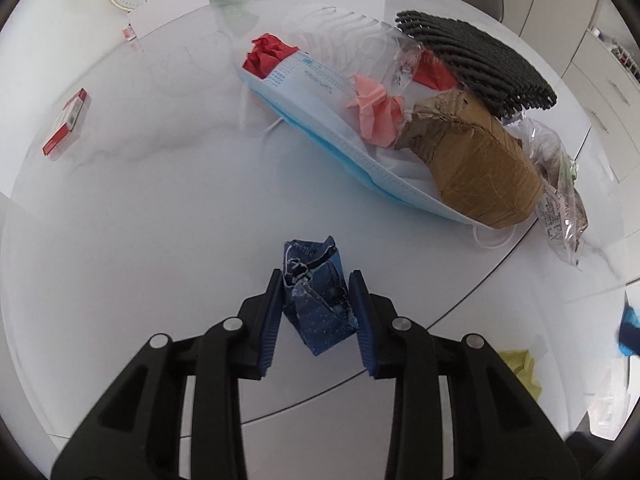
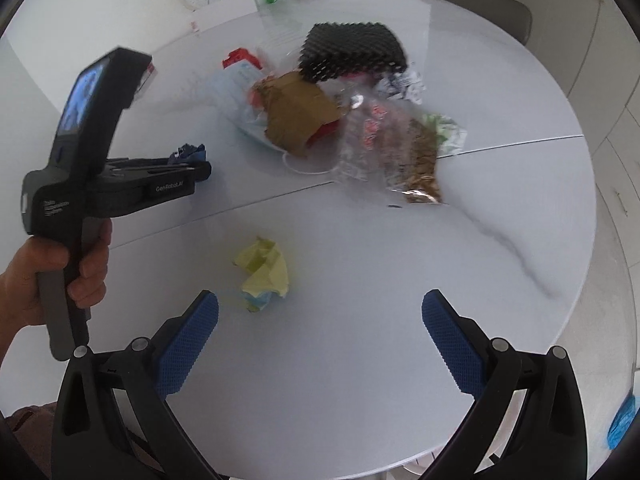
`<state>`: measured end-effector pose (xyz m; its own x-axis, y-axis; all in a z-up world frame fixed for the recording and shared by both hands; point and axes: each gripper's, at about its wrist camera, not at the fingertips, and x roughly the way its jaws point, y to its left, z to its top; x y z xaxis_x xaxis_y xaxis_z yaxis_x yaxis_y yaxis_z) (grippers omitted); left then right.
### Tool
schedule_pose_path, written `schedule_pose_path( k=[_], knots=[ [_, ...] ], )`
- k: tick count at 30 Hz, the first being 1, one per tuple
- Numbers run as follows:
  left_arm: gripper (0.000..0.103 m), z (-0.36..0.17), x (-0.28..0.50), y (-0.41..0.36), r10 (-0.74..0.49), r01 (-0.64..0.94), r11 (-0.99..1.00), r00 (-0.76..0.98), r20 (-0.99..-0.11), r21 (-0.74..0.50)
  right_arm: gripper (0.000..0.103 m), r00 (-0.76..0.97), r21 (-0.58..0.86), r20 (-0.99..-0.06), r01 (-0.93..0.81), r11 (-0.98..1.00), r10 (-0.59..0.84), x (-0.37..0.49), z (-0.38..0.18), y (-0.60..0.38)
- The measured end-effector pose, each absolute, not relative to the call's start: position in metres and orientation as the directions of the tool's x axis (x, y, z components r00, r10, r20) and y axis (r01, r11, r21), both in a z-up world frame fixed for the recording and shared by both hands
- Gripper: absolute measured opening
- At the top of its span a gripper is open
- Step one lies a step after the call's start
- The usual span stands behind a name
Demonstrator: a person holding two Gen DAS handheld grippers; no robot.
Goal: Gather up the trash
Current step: 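Grasp blue crumpled paper with left tool while right tool grasps yellow crumpled paper, then carry both papers to the white bin and open both tools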
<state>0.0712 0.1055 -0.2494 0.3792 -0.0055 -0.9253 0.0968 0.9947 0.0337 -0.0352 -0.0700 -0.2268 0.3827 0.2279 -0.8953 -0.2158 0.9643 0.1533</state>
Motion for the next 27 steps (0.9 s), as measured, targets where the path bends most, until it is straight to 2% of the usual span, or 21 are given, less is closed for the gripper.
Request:
schedule_pose_path(
  k=[4, 7, 8, 9, 10, 17, 23, 27],
  knots=[
    [0.033, -0.228, 0.055, 0.116, -0.010, 0.085, 0.996, 0.406, -0.914, 0.027, 0.086, 0.339, 0.142, -0.912, -0.269, 0.953, 0.232, -0.019, -0.251, -0.040],
    [0.033, -0.210, 0.045, 0.118, -0.006, 0.084, 0.996, 0.428, -0.904, 0.033, 0.069, 0.328, 0.097, -0.924, -0.292, 0.951, 0.195, -0.016, -0.262, -0.025],
    [0.033, -0.205, 0.041, 0.117, -0.007, 0.086, 0.996, 0.434, -0.901, 0.033, 0.056, 0.340, 0.082, -0.921, -0.304, 0.949, 0.189, -0.017, -0.262, -0.023],
    [0.033, -0.199, 0.037, 0.117, -0.010, 0.091, 0.995, 0.441, -0.897, 0.033, 0.038, 0.344, 0.069, -0.922, -0.313, 0.947, 0.180, -0.018, -0.261, -0.021],
    [0.033, -0.195, 0.036, 0.118, -0.012, 0.095, 0.995, 0.445, -0.895, 0.034, 0.034, 0.338, 0.079, -0.921, -0.321, 0.944, 0.192, -0.019, -0.260, -0.022],
    [0.033, -0.163, 0.012, 0.081, -0.076, 0.224, 0.974, 0.465, -0.882, 0.034, 0.034, 0.377, 0.170, -0.891, -0.239, 0.956, 0.253, -0.051, -0.229, -0.081],
    [0.033, -0.148, -0.014, 0.006, -0.216, 0.386, 0.922, 0.426, -0.879, -0.039, 0.034, 0.422, 0.152, -0.892, -0.062, 0.986, 0.164, -0.107, -0.201, -0.174],
    [0.033, -0.146, -0.032, -0.049, -0.261, 0.480, 0.876, 0.404, -0.877, -0.040, 0.036, 0.396, 0.137, -0.912, 0.041, 0.990, 0.110, -0.145, -0.209, -0.227]
  ],
)
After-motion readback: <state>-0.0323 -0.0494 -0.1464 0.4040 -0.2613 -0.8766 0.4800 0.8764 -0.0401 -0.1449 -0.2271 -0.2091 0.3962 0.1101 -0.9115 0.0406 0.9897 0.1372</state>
